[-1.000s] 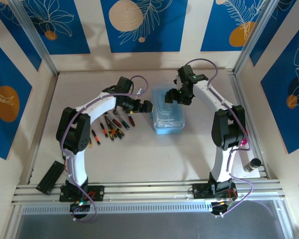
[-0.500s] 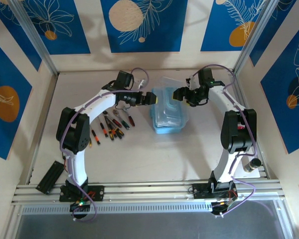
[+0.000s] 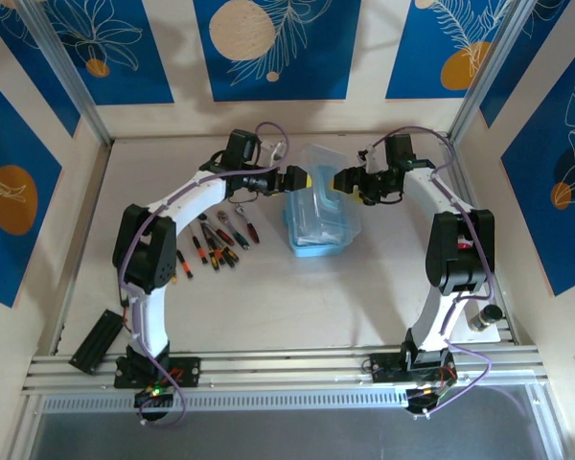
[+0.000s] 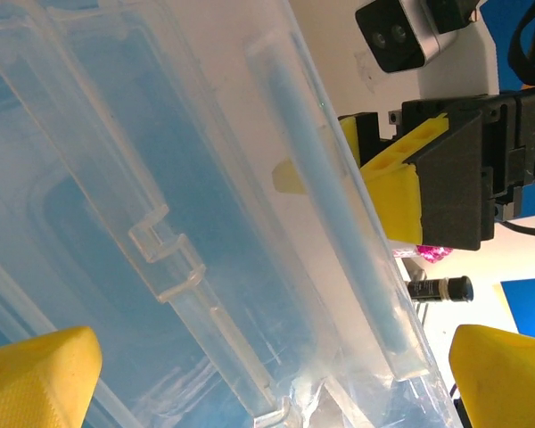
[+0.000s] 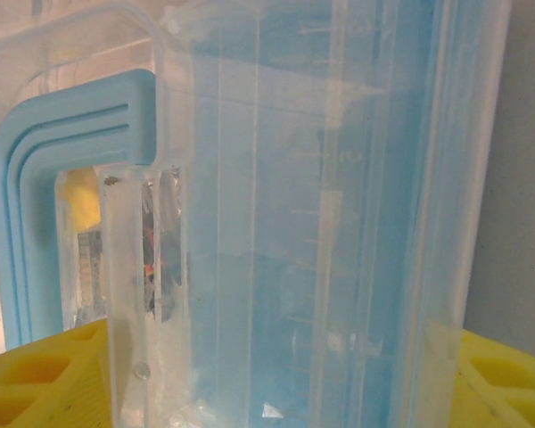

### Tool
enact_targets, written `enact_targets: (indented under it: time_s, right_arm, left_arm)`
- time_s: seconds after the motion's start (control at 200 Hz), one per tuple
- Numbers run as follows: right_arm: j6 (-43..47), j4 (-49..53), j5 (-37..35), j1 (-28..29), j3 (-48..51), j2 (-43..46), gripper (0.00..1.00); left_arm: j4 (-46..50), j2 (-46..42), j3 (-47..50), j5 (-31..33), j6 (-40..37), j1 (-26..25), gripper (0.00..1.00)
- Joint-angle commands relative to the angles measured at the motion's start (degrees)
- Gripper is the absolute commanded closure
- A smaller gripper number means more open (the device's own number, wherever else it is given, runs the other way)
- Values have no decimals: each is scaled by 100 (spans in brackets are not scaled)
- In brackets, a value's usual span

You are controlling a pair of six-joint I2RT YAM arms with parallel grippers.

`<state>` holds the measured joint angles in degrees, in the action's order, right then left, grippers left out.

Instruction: Pack the tool kit

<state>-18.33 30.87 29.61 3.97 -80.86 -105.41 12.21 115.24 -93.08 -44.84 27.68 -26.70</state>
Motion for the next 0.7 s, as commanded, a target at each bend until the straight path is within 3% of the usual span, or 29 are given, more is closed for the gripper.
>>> enact_targets:
  time_s: [0.0,0.315,0.475,0.695]
  right_arm:
    - [67,-256,455,-67,14,197,46]
    - [94,-51,396,-45,-153,-4,44]
    - [184,88,357,-28,-271,-27,32]
    - [303,391,129,-32,-465,-31,3]
  left_arm:
    - [-287,120,-211,-227,155,-85,0]
    - [-504,407,-589,-372,396,-255,0]
    - [-535,507,-783,-387,472,-308,0]
    - [-553,578,-1038,-429,554,-317,0]
